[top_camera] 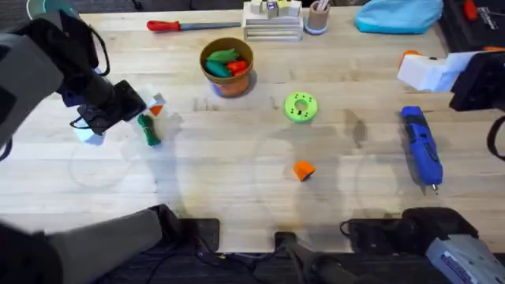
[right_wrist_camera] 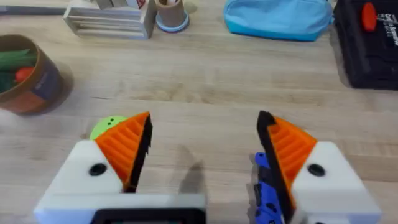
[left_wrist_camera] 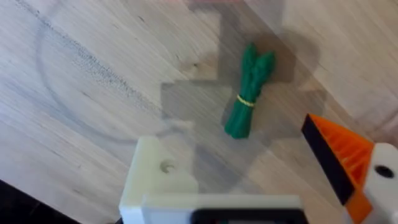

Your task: Pick up the gripper from the table and insert it into the empty holder that is missing its gripper. Then pick up a screw, insert it into the mounting hole, and use the screwdriver to tighten it. Finally, clean up the table by picking up the vegetable and placing it into the bucket.

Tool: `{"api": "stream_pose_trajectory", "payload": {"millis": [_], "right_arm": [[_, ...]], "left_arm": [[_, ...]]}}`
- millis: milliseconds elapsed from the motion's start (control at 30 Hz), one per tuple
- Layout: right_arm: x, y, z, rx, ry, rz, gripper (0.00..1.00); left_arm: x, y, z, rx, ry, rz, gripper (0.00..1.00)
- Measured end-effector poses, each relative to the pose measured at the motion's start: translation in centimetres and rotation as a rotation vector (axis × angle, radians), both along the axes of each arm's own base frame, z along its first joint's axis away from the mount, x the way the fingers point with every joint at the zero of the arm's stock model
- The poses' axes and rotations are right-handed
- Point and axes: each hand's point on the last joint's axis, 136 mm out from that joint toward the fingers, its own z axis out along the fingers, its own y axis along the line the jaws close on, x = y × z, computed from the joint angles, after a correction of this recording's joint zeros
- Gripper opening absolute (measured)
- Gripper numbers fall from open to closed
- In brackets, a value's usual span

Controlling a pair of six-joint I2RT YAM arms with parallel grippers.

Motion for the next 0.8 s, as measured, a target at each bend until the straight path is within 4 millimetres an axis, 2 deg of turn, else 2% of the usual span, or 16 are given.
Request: {"api": "stream_pose_trajectory", "payload": {"millis": [67, 100, 133, 300, 333, 467, 533, 600, 733, 767, 800], "right_arm": [[0.0, 0.0, 0.0, 0.000, 0.000, 0.000, 0.993], [0.0, 0.0, 0.0, 0.000, 0.000, 0.000, 0.992], [0.0, 0.0, 0.0, 0.000, 0.000, 0.000, 0.992], [0.0, 0.0, 0.0, 0.000, 0.000, 0.000, 0.992], [0.0, 0.0, 0.0, 0.000, 0.000, 0.000, 0.992], [0.0, 0.0, 0.0, 0.000, 0.000, 0.000, 0.992], [0.0, 0.0, 0.0, 0.000, 0.000, 0.000, 0.992], [0.0, 0.0, 0.0, 0.000, 0.000, 0.000, 0.993], [0.0, 0.0, 0.0, 0.000, 0.000, 0.000, 0.994], [0.0, 0.0, 0.0, 0.000, 0.000, 0.000, 0.994], [0.0, 0.0, 0.0, 0.000, 0.000, 0.000, 0.994]], "left_arm": [[0.2, 0.5, -0.7, -0.010, 0.010, 0.021, 0.992], [0.3, 0.6, -1.1, -0.019, 0.016, 0.031, 0.958], [0.3, 0.6, -1.4, -0.025, 0.021, 0.034, 0.862], [0.5, -0.2, -2.1, -0.051, 0.041, 0.007, 0.086], [0.5, -0.4, -1.9, -0.050, 0.041, -0.007, 0.027], [1.0, -2.5, -0.2, -0.031, -0.013, -0.089, 0.016], [1.7, -4.5, 1.7, -0.013, -0.086, -0.166, 0.015], [2.3, -7.0, 4.0, 0.002, -0.183, -0.262, 0.014], [3.0, -13.5, 9.1, -0.015, -0.422, -0.490, 0.016], [3.0, -14.9, 10.1, -0.022, -0.471, -0.537, 0.043], [3.0, -16.3, 11.3, -0.032, -0.527, -0.586, 0.178]]}}
